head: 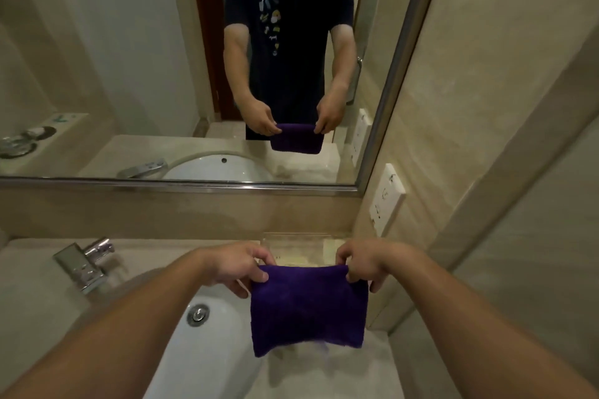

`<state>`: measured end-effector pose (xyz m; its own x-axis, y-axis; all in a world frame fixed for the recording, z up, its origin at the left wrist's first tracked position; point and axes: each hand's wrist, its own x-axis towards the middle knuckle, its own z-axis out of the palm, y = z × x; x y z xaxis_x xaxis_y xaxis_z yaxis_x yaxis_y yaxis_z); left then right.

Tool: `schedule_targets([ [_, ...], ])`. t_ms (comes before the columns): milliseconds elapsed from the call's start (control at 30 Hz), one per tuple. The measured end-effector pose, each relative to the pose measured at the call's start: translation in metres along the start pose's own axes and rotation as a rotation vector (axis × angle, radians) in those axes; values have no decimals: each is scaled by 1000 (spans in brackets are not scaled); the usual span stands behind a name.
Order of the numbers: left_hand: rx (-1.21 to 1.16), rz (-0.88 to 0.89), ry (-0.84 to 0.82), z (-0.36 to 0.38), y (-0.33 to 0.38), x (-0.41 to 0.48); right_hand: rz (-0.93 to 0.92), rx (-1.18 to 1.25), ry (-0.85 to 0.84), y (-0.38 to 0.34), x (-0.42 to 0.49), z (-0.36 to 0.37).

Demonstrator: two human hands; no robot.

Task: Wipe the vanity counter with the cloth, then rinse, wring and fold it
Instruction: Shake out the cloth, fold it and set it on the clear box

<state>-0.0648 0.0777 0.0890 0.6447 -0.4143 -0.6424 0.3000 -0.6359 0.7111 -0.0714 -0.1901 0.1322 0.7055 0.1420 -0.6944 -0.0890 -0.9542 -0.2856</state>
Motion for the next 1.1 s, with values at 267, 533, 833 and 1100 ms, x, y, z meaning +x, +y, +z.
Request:
schedule_targets([
  [267,-28,-66,-5,-5,-26,74,120,17,30,9,67,16],
  [533,-33,-73,73,-31,-36,141,178,-17,146,11,138,13],
  [833,97,39,341,-44,-47,197,231,-39,362,17,202,12],
  [1100,500,130,714,-25,-62,218,192,-140,521,39,230,38],
])
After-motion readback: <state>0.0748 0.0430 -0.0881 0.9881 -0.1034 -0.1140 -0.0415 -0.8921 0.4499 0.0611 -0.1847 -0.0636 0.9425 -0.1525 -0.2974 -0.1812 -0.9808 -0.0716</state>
